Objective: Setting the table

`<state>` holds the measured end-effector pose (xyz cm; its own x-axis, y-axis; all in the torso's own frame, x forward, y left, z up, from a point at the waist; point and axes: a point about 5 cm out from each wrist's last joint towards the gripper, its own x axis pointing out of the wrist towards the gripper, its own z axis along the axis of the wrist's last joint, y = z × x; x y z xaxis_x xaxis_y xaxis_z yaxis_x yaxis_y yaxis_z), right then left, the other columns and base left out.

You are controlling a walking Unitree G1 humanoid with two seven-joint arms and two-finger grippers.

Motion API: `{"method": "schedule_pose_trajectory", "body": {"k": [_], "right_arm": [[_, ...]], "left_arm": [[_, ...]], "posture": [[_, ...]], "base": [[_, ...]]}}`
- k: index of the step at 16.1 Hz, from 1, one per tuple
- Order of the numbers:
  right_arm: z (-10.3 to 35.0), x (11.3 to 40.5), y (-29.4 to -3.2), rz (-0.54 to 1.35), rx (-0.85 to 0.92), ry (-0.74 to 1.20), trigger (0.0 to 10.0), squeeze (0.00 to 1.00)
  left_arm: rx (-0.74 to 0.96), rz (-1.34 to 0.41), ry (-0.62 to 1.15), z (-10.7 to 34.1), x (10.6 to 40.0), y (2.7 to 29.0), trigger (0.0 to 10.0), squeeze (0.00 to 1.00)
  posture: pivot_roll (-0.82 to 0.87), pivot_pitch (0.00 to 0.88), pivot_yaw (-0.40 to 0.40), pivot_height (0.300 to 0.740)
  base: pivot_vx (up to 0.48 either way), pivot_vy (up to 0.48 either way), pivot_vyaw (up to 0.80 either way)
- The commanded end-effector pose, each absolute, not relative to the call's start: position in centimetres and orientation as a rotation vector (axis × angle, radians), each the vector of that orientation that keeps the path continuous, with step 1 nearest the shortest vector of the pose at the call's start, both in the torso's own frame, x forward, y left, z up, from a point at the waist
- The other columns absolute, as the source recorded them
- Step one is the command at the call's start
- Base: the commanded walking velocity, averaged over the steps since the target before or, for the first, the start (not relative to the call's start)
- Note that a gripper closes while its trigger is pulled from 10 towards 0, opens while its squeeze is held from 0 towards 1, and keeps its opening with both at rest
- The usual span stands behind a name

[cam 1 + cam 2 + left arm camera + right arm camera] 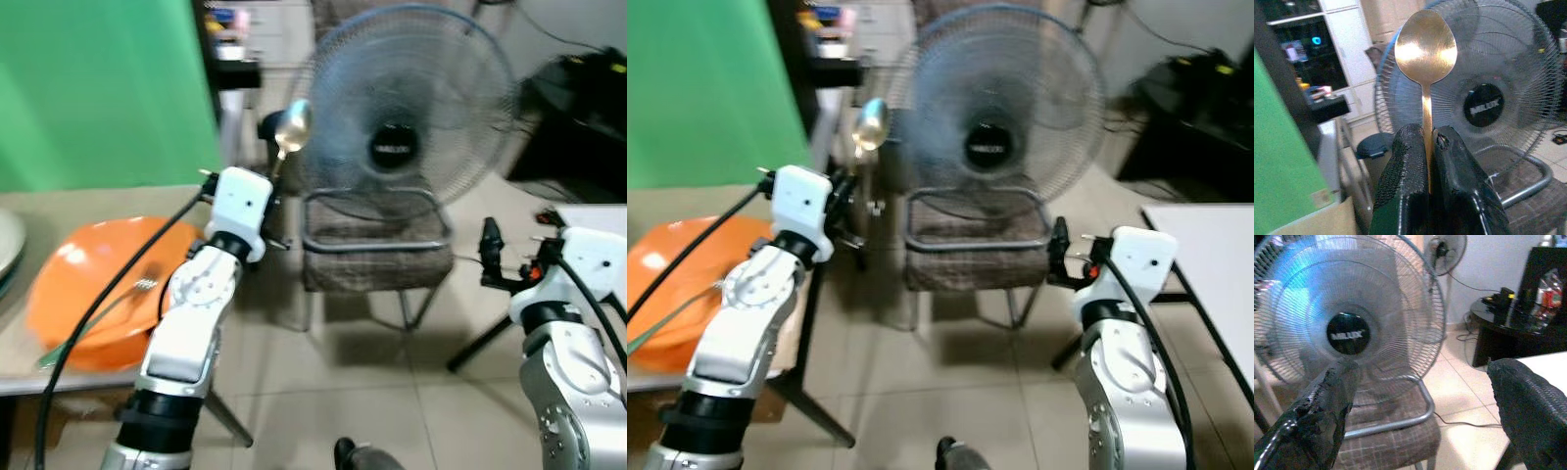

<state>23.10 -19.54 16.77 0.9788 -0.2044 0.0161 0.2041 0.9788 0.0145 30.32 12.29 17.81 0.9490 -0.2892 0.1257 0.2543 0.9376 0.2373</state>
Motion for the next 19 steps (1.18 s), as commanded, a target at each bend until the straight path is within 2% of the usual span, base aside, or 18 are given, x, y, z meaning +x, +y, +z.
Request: {"method": "schedule_pose_trajectory", "body": {"k": [1,2,7,9,13,19], "right_arm": [[16.2,23.2,-19.7,-0.209,0.022,0.004,10.0,0.00],[15.9,23.2,-19.6,-0.205,0.022,0.017,10.0,0.00],[15.3,23.5,-19.4,-0.158,0.022,0.048,10.0,0.00],[15.1,23.6,-19.3,-0.152,0.019,0.057,10.0,0.00],[14.9,23.8,-19.2,-0.141,0.024,0.075,10.0,0.00],[14.7,23.8,-19.5,-0.170,0.035,0.097,10.0,0.00]], "left_arm": [[0.198,-0.268,-0.159,17.6,30.1,12.5,10.0,0.00],[0.192,-0.221,-0.170,17.6,29.9,12.9,10.0,0.00],[0.159,-0.225,-0.195,17.4,29.2,13.4,10.0,0.00],[0.220,-0.196,-0.146,17.0,29.1,14.3,10.0,0.00],[0.215,-0.198,-0.108,16.7,29.0,15.7,10.0,0.00],[0.188,-0.200,-0.099,16.8,29.4,15.5,10.0,0.00]], "posture": [[0.01,0.000,0.006,0.740],[0.01,0.000,0.003,0.740],[0.03,0.000,-0.013,0.740],[0.04,0.000,-0.024,0.740],[0.05,0.000,-0.028,0.740],[0.03,0.000,-0.011,0.740]], "base": [[0.000,0.000,-0.80],[0.000,0.000,-0.80],[0.000,0.000,-0.80],[0.000,0.000,-0.80],[0.000,0.000,-0.80],[0.000,0.000,-0.80]]}}
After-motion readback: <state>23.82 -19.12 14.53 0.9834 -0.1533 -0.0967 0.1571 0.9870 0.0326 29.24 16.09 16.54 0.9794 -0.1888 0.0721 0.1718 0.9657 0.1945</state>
